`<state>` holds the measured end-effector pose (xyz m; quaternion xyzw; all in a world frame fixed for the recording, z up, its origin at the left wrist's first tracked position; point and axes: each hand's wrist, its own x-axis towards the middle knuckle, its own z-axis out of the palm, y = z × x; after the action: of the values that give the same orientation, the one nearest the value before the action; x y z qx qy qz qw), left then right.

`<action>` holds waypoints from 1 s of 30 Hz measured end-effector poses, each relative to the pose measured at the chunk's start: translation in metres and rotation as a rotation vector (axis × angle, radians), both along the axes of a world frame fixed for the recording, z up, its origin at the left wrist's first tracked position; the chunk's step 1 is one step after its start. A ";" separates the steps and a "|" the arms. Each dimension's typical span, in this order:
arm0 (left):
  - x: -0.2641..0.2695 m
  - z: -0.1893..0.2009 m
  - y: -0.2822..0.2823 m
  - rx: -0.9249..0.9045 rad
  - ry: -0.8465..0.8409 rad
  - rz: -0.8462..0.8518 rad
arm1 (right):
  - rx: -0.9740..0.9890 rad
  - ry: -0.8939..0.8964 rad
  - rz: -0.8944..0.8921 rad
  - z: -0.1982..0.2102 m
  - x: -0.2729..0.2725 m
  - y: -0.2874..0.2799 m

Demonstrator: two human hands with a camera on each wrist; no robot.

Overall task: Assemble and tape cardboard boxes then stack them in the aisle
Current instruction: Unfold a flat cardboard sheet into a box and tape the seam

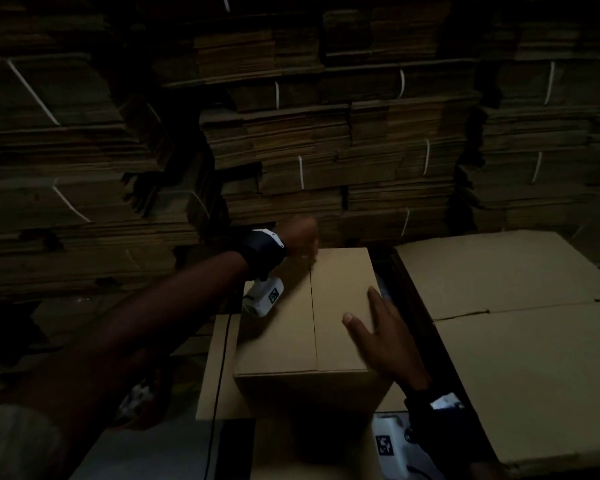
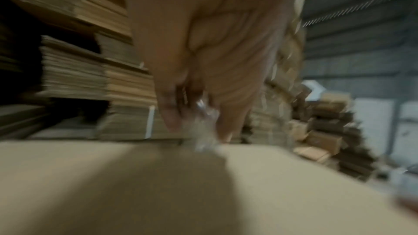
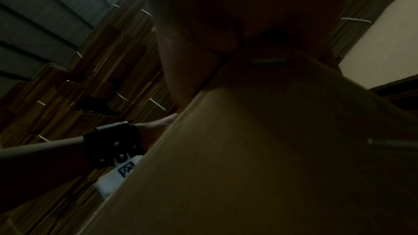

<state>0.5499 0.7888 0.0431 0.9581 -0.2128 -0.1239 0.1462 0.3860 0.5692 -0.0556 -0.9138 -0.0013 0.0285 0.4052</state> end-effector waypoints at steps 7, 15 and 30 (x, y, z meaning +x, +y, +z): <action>0.008 -0.013 0.009 -0.093 0.243 -0.033 | -0.008 -0.006 0.015 0.001 0.000 -0.001; 0.021 -0.018 0.028 -0.331 0.101 0.078 | 0.024 -0.005 0.001 0.002 -0.001 0.000; -0.051 0.003 0.030 -0.918 -0.007 0.299 | 0.103 0.039 -0.064 0.006 -0.002 0.002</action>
<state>0.4985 0.8184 0.0461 0.8150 -0.1058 0.0083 0.5696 0.3841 0.5710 -0.0492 -0.8907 0.0342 0.0332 0.4522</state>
